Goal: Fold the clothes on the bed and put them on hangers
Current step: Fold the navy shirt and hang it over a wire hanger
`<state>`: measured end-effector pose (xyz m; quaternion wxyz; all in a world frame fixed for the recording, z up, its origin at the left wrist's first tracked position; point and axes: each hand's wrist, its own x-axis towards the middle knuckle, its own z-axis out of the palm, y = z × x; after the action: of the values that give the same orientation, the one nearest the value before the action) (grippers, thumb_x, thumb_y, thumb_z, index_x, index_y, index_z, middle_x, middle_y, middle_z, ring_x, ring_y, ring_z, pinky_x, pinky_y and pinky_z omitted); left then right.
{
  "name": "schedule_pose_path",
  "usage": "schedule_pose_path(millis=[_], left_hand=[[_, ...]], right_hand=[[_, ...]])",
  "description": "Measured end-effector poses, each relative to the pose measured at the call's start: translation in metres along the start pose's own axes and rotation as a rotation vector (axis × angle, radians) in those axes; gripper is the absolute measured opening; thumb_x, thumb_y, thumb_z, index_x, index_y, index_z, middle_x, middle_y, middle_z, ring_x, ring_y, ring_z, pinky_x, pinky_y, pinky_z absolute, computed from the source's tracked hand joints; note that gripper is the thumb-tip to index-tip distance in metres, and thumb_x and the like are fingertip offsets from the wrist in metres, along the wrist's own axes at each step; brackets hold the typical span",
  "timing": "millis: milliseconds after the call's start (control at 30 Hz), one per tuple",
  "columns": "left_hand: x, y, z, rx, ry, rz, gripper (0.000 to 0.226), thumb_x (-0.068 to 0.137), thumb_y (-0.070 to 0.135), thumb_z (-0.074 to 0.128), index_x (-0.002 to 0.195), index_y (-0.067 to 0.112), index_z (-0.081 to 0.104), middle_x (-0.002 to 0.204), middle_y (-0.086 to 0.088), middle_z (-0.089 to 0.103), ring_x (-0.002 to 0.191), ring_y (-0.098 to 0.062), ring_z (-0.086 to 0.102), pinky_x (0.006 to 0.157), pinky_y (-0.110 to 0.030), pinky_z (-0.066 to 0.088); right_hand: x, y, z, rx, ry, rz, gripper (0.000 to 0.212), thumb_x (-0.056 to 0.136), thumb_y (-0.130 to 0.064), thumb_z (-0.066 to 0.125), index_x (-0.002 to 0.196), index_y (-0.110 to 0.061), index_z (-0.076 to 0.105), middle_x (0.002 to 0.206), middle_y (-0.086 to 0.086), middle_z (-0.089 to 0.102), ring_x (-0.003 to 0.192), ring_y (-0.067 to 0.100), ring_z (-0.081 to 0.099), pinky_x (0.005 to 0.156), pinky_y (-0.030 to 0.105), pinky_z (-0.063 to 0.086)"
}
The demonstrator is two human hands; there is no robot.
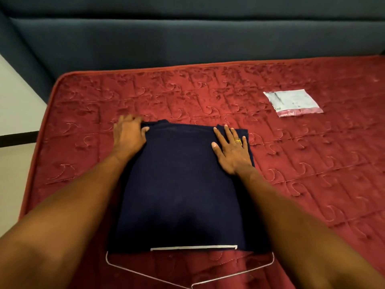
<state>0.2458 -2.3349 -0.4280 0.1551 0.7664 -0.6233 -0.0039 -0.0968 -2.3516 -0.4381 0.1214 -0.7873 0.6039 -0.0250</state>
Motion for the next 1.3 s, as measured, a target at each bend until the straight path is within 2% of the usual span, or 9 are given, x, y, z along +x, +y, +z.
schedule_pose_path(millis=[133,300,433,600,900,1000,1067,1200,1300], left_hand=[[0.010,0.006,-0.001,0.038,0.027,-0.101,0.020,0.089,0.020,0.073,0.095,0.001,0.072,0.105,-0.023,0.061,0.102,-0.043,0.054,0.087,-0.051,0.048],[-0.055,0.045,-0.018,-0.160,0.177,-0.105,0.037,0.097,0.025,0.056,0.129,0.006,0.060,0.141,-0.021,0.054,0.129,-0.042,0.047,0.107,-0.052,0.037],[-0.180,0.063,-0.030,-0.062,-0.055,0.147,0.057,0.104,0.049,0.040,0.153,0.018,0.043,0.161,-0.014,0.035,0.152,-0.036,0.025,0.123,-0.054,0.016],[-0.220,0.028,-0.009,0.051,-0.289,0.145,0.069,0.101,0.064,0.017,0.163,0.032,0.010,0.171,-0.003,0.000,0.157,-0.026,-0.004,0.123,-0.062,0.006],[-0.303,-0.008,-0.050,0.127,-0.219,-0.025,0.067,0.106,0.052,0.013,0.163,0.016,0.015,0.168,-0.019,0.012,0.156,-0.034,0.006,0.125,-0.056,0.007],[-0.296,-0.003,-0.055,0.034,-0.226,-0.173,0.072,0.106,0.052,0.014,0.158,0.004,0.024,0.164,-0.024,0.020,0.155,-0.037,0.013,0.124,-0.057,0.013],[-0.301,0.013,-0.063,-0.043,-0.166,-0.206,0.062,0.107,0.044,0.029,0.154,0.004,0.031,0.162,-0.026,0.023,0.152,-0.041,0.018,0.123,-0.059,0.015],[-0.344,0.046,-0.084,-0.116,0.014,0.150,0.040,0.097,0.014,0.052,0.135,0.005,0.056,0.143,-0.021,0.049,0.130,-0.041,0.047,0.108,-0.051,0.036],[-0.380,0.058,-0.083,-0.089,-0.221,0.501,0.046,0.085,0.019,0.058,0.131,0.010,0.059,0.126,-0.011,0.057,0.110,-0.035,0.057,0.095,-0.045,0.042]], right_hand=[[0.002,0.005,0.004,-0.008,-0.013,-0.020,0.060,0.106,-0.061,0.019,0.162,-0.046,0.003,0.173,-0.004,-0.005,0.159,0.016,-0.007,0.126,0.054,-0.006],[-0.013,-0.012,-0.002,-0.078,0.040,0.025,0.063,0.107,-0.058,0.015,0.164,-0.036,0.002,0.173,0.004,-0.006,0.159,0.024,-0.008,0.125,0.059,-0.007],[-0.101,-0.046,-0.003,0.004,0.131,-0.121,0.066,0.107,-0.060,0.023,0.164,-0.029,0.014,0.173,0.004,-0.002,0.159,0.024,-0.006,0.127,0.055,-0.005],[-0.184,-0.017,0.023,-0.102,0.054,-0.032,0.064,0.107,-0.060,0.021,0.164,-0.034,0.008,0.173,-0.001,-0.002,0.159,0.023,-0.004,0.127,0.054,0.007],[-0.262,0.019,0.022,0.012,0.085,0.228,0.062,0.110,-0.054,0.012,0.165,-0.029,0.000,0.173,0.005,-0.002,0.159,0.025,-0.004,0.126,0.058,0.008],[-0.271,0.007,0.009,0.061,0.204,0.327,0.058,0.110,-0.043,0.031,0.162,-0.019,0.022,0.167,0.016,0.020,0.156,0.034,0.014,0.126,0.056,0.014],[-0.283,-0.013,-0.001,0.099,0.348,0.144,0.041,0.104,-0.027,0.048,0.144,-0.016,0.052,0.144,0.012,0.049,0.134,0.033,0.045,0.112,0.047,0.035],[-0.321,-0.048,0.008,0.123,0.087,-0.225,0.029,0.083,-0.024,0.059,0.110,-0.015,0.066,0.104,0.004,0.057,0.096,0.030,0.055,0.084,0.044,0.044],[-0.338,-0.057,0.020,0.090,0.026,-0.186,0.022,0.084,-0.024,0.062,0.103,-0.014,0.060,0.103,0.008,0.057,0.094,0.030,0.052,0.085,0.043,0.045]])
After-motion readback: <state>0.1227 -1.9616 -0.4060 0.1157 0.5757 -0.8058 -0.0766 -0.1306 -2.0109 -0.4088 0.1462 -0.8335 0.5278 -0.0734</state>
